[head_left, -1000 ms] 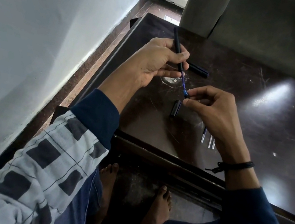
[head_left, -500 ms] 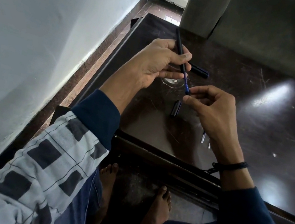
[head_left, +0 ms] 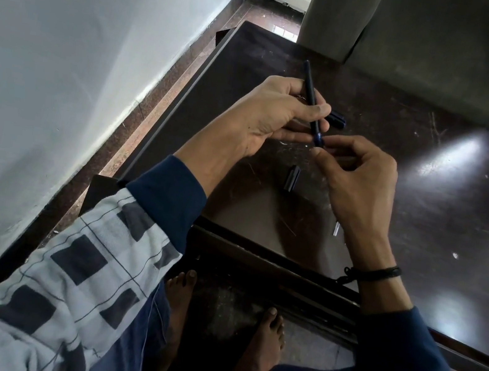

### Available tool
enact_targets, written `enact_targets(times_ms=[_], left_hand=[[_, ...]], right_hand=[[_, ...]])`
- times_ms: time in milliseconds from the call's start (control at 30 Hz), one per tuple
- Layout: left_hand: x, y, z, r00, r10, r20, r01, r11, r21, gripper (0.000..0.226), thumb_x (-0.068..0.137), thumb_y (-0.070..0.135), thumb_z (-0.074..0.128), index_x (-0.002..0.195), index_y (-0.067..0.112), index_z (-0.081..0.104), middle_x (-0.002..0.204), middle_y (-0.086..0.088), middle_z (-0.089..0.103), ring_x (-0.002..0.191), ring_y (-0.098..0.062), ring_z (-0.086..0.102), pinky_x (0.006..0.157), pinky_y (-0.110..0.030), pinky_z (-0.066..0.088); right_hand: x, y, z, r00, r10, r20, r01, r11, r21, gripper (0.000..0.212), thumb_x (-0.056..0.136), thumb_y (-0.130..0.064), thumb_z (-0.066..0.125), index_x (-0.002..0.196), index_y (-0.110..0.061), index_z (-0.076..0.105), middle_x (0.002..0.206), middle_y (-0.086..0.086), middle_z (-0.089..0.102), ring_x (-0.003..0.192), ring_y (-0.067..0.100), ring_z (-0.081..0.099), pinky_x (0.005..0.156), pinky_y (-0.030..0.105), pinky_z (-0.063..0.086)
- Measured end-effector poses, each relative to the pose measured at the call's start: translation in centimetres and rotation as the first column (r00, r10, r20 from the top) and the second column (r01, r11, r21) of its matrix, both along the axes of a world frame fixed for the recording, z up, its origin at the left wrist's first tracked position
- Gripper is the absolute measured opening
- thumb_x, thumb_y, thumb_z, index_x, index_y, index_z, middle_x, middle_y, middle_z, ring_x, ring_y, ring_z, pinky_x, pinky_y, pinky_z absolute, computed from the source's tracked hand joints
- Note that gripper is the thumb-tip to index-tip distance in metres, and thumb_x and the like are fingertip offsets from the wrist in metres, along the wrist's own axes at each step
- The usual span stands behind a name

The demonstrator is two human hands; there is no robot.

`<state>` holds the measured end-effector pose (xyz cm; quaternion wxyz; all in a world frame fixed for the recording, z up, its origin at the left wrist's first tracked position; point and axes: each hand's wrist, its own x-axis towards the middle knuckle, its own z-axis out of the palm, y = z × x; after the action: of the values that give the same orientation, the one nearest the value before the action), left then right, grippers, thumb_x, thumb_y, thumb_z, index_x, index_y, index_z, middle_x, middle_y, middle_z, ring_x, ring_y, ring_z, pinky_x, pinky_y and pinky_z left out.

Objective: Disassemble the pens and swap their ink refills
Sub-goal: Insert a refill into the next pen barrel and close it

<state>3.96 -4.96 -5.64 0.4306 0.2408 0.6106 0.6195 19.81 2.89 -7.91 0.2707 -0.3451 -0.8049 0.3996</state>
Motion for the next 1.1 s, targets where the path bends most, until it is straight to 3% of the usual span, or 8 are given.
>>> enact_targets(times_ms=[200,367,500,667,900,1100], left_hand=[[0.57,0.22,-0.34,1.0,0.018,-0.017,-0.018,1.0,0.006,0.009,0.093,0.011,0.075,0.101,0.009,0.069,0.088,-0.009,0.078,0.084,-0.019,0.078,0.07,-0.026,0.06],[0.41,0.33,-0.44,1.0,0.029,-0.01,-0.029,0.999,0.023,0.011,0.093,0.01,0.075,0.102,0.008,0.069,0.087,-0.01,0.078,0.083,-0.019,0.078,0.07,-0.027,0.059],[0.46,0.29,-0.39,0.999,0.041,-0.018,-0.04,0.999,0.026,0.014,0.093,0.009,0.073,0.106,0.004,0.069,0.087,-0.01,0.078,0.084,-0.02,0.078,0.072,-0.028,0.06],[0.3,0.23,-0.5,0.998,0.065,-0.022,-0.065,0.997,0.033,0.009,0.094,0.009,0.073,0.102,0.007,0.07,0.09,-0.012,0.078,0.089,-0.024,0.078,0.075,-0.031,0.061],[0.28,0.3,-0.56,0.998,0.066,-0.026,-0.065,0.998,0.02,0.01,0.094,0.01,0.073,0.103,0.007,0.069,0.089,-0.01,0.079,0.088,-0.022,0.079,0.075,-0.031,0.06],[0.33,0.16,-0.4,0.998,0.061,-0.028,-0.061,0.998,0.025,0.01,0.094,0.01,0.073,0.103,0.007,0.07,0.089,-0.01,0.079,0.089,-0.022,0.078,0.078,-0.032,0.063]], right_hand=[[-0.06,-0.41,-0.22,1.0,-0.026,-0.018,0.026,0.998,0.049,0.01,0.09,-0.025,0.08,0.097,-0.028,0.073,0.086,-0.012,0.072,0.079,0.007,0.07,0.072,0.028,0.059],[-0.11,0.03,-0.04,0.986,-0.036,-0.161,-0.003,0.973,-0.233,0.009,0.087,-0.017,0.083,0.091,-0.021,0.077,0.086,0.001,0.078,0.075,0.011,0.071,0.07,0.025,0.056],[0.04,0.14,0.06,0.979,-0.001,-0.204,-0.07,0.937,-0.341,0.008,0.09,-0.015,0.079,0.098,-0.016,0.077,0.091,0.008,0.078,0.074,0.008,0.068,0.067,0.019,0.052],[-0.06,0.29,-0.4,0.99,0.006,-0.139,-0.036,0.976,-0.216,0.017,0.083,-0.024,0.087,0.096,-0.026,0.075,0.094,-0.001,0.076,0.089,0.019,0.073,0.082,0.036,0.061],[-0.04,0.11,-0.08,0.99,0.005,-0.142,-0.041,0.968,-0.249,0.007,0.092,-0.017,0.078,0.097,-0.021,0.075,0.089,0.002,0.078,0.076,0.012,0.072,0.074,0.028,0.056],[-0.09,-0.09,-0.32,0.995,-0.005,-0.097,-0.013,0.983,-0.185,0.014,0.087,-0.024,0.084,0.097,-0.024,0.074,0.089,-0.002,0.076,0.082,0.013,0.074,0.078,0.032,0.061]])
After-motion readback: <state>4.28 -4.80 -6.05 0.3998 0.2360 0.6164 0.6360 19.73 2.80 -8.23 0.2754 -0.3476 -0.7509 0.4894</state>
